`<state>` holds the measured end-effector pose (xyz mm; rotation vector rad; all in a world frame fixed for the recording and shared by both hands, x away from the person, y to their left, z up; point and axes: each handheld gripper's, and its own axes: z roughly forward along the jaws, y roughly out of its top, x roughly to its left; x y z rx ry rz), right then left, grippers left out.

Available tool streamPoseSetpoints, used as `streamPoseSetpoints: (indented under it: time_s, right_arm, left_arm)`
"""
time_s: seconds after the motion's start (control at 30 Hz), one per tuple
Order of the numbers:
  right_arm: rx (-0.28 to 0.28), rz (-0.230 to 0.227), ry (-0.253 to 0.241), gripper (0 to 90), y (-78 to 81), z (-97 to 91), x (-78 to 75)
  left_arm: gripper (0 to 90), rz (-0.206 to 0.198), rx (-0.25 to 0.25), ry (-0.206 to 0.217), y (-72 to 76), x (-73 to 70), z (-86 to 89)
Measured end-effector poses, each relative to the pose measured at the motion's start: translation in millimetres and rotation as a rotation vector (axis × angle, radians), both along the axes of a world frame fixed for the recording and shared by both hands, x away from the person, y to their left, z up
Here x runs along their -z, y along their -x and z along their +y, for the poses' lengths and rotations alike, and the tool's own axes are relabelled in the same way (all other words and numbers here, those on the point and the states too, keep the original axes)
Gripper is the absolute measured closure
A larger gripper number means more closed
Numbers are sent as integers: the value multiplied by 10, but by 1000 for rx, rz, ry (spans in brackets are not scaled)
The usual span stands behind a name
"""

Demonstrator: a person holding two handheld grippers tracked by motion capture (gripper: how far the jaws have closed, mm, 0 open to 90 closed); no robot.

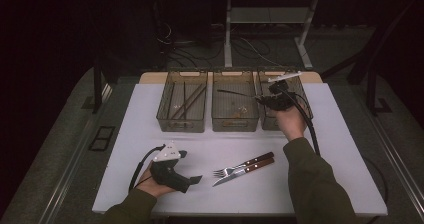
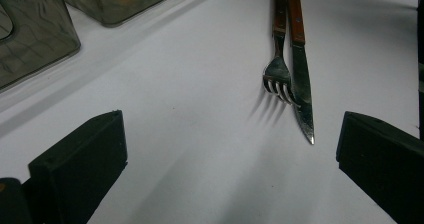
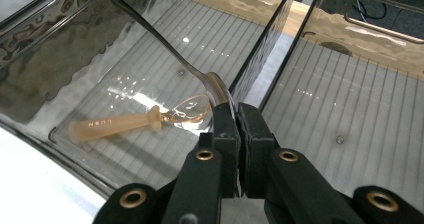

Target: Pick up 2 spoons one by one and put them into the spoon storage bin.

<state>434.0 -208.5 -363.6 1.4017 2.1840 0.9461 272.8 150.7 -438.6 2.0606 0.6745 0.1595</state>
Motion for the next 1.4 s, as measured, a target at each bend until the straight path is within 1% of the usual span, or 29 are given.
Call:
streamPoseSetpoints:
  time_s: [0.17, 0.23, 0.37, 0.43, 0.53, 0.7, 0.8, 0.83, 0.9, 0.97, 1.07, 1.13, 1.2, 1.27, 1.33, 1.4]
  right_arm:
    - [-13, 5, -6, 873, -18, 82, 8]
    - [-18, 5, -1, 873, -22, 111, 16]
    - [-21, 9, -1, 863, -27, 133, 39]
    - [-26, 1, -14, 784, -27, 135, 35]
    - [-38, -4, -14, 719, -22, 140, 19]
    - [-51, -7, -43, 645, -14, 112, 4]
    - [-80, -9, -63, 600, -2, 93, -13]
    - [-85, -16, -73, 582, 5, 89, -16]
    - [-101, -19, -98, 550, 23, 78, -26]
    - [-116, -36, -94, 522, 46, 71, -37]
    - [-153, -53, -125, 491, 97, 46, -66]
    - [-172, -62, -134, 477, 140, 27, -75]
    - [-198, -74, -148, 470, 191, -4, -77]
    - [-218, -75, -173, 471, 251, -40, -77]
    - [-233, -82, -196, 490, 304, -76, -71]
    - [-248, -84, -202, 496, 361, -102, -66]
  left_arm:
    - [0, 1, 1, 2, 2, 0, -1]
    - [0, 1, 3, 1, 4, -2, -2]
    - [0, 1, 3, 2, 5, -1, -4]
    - [0, 1, 3, 2, 4, -1, -3]
    - [0, 1, 3, 2, 3, 1, -5]
    - [0, 2, 4, 1, 5, 0, -7]
    - [0, 1, 3, 1, 6, 0, -6]
    - [0, 1, 3, 1, 5, 0, -6]
    - [0, 1, 4, 1, 4, 1, -4]
    - [0, 1, 3, 1, 5, 0, -2]
    - [0, 0, 2, 1, 3, 0, 0]
    - [0, 1, 1, 2, 4, 0, 0]
    - [0, 0, 2, -2, 0, 2, 2]
    - [0, 1, 1, -2, 0, 3, 1]
    - [0, 0, 0, -4, 0, 5, 0]
    - [0, 0, 0, -4, 1, 3, 1]
